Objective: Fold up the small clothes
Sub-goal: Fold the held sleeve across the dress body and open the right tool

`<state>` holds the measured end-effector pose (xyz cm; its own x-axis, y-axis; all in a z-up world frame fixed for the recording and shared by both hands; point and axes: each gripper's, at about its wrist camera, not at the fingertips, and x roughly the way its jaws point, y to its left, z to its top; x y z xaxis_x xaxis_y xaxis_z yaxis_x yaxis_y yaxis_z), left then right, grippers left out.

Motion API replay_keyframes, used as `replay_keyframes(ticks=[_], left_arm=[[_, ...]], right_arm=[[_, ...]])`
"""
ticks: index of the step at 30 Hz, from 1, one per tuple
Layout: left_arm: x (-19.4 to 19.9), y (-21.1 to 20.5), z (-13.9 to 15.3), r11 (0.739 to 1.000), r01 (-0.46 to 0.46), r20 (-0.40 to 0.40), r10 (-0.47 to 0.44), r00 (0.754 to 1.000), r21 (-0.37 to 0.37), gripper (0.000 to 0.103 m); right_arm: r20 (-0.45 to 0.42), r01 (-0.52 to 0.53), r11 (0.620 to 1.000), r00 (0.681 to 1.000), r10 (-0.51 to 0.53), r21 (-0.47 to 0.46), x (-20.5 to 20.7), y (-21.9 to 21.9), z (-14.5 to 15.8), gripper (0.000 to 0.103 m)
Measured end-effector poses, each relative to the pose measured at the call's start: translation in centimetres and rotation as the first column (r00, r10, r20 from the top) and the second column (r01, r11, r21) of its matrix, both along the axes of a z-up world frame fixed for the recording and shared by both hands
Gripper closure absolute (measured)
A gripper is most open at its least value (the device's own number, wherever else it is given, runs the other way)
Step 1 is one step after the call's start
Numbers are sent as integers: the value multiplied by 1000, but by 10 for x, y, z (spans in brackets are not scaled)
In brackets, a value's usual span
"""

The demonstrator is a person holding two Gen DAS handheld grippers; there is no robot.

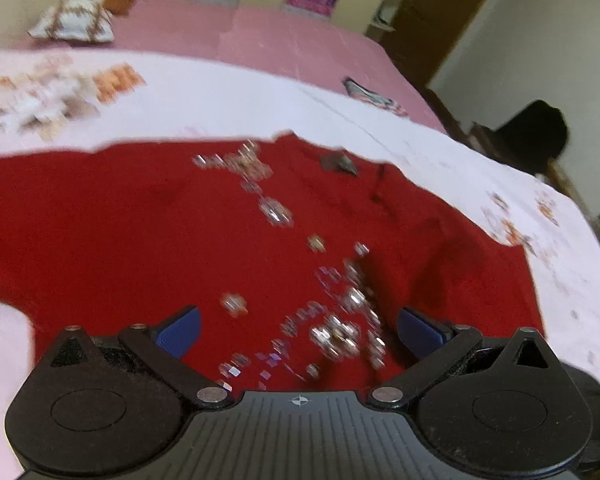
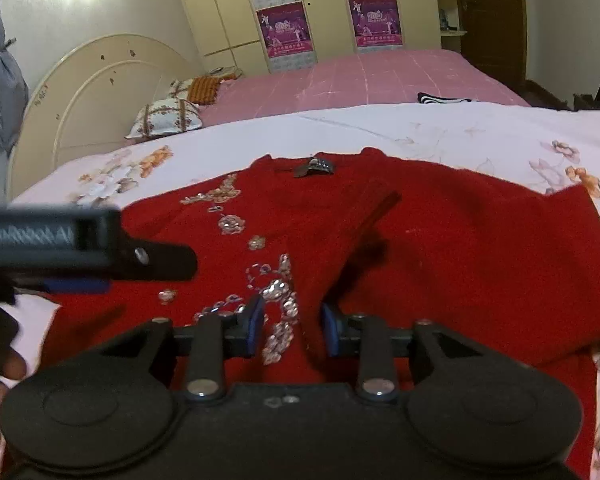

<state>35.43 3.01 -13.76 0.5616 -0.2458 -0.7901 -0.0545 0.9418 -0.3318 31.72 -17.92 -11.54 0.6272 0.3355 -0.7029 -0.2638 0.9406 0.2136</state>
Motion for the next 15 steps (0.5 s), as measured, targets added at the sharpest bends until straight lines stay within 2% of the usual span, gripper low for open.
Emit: replay_keyframes(ticks=[1,3,5,8,11,13,14,15], left_arm=[[-1,-2,-2,1000,14,-3,-14,1000,-18,0],[-2,-15,-7,999,49,11,-49,999,-24,0],[-4,-35,-9,995,101,33,-102,994,15,0],[-3,-63,-15,985,160,51,-164,985,62,0],[4,-85,-20,977,170,83,-181,980,129,0],[10,-94,-24,976,151,96,-167,981,155,0],[13,-95,-26,981,129,107,-145,984,144,0],[13,-95,-26,986,107,120,-123,985,130,6]], right_arm=[[12,-1,1000,1000,1,7,-3,-6,6,67],[63,22,999,998,-20,-32,-20,-18,17,54],[109,61,996,993,-53,-68,-35,-33,24,47],[127,122,986,986,-107,-111,-47,-66,24,47],[112,174,978,980,-161,-112,-54,-84,15,47],[105,207,972,975,-196,-112,-57,-97,11,47],[101,225,968,971,-215,-106,-57,-102,8,47],[98,237,966,969,-227,-104,-57,-106,6,47]])
